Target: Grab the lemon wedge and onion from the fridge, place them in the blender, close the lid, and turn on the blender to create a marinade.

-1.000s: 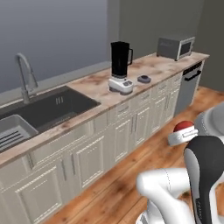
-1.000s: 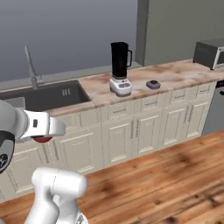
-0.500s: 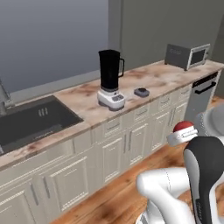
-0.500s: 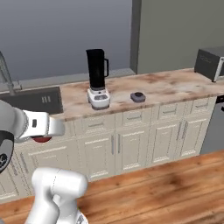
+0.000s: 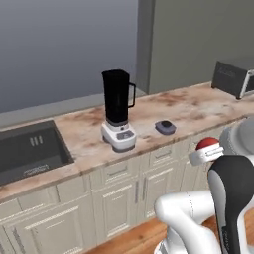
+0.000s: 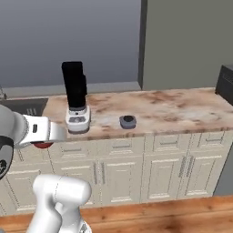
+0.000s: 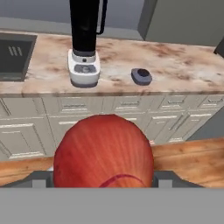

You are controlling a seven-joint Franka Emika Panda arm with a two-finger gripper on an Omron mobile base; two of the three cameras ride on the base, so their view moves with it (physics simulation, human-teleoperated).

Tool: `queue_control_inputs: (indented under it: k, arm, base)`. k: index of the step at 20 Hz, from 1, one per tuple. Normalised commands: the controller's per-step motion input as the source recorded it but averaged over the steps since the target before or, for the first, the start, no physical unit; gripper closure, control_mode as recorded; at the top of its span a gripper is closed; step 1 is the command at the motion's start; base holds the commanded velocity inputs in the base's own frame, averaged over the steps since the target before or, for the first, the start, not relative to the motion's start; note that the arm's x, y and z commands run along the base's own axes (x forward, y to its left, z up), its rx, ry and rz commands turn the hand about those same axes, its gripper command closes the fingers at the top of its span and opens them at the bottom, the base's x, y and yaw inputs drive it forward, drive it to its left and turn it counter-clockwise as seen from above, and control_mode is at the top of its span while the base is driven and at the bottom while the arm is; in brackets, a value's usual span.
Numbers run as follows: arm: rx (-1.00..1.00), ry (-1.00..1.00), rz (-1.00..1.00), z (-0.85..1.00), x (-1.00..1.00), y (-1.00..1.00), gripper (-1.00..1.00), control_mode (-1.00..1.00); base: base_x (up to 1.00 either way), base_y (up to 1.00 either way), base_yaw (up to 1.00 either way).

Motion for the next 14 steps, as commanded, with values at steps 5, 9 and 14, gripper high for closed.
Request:
queue_control_inputs:
  k: [5, 9, 14]
  arm:
    - [0.00, 0.00, 0.00, 0.00, 0.00, 0.00, 1.00, 1.00]
    - [0.00, 0.00, 0.00, 0.00, 0.00, 0.00, 1.00, 1.00]
    - [0.00, 0.00, 0.00, 0.00, 0.00, 0.00, 1.00, 1.00]
  base:
    - [0.97, -0.70, 0.44]
    - [0.69, -0.34, 0.40]
    - [0.14, -0.15, 0.21]
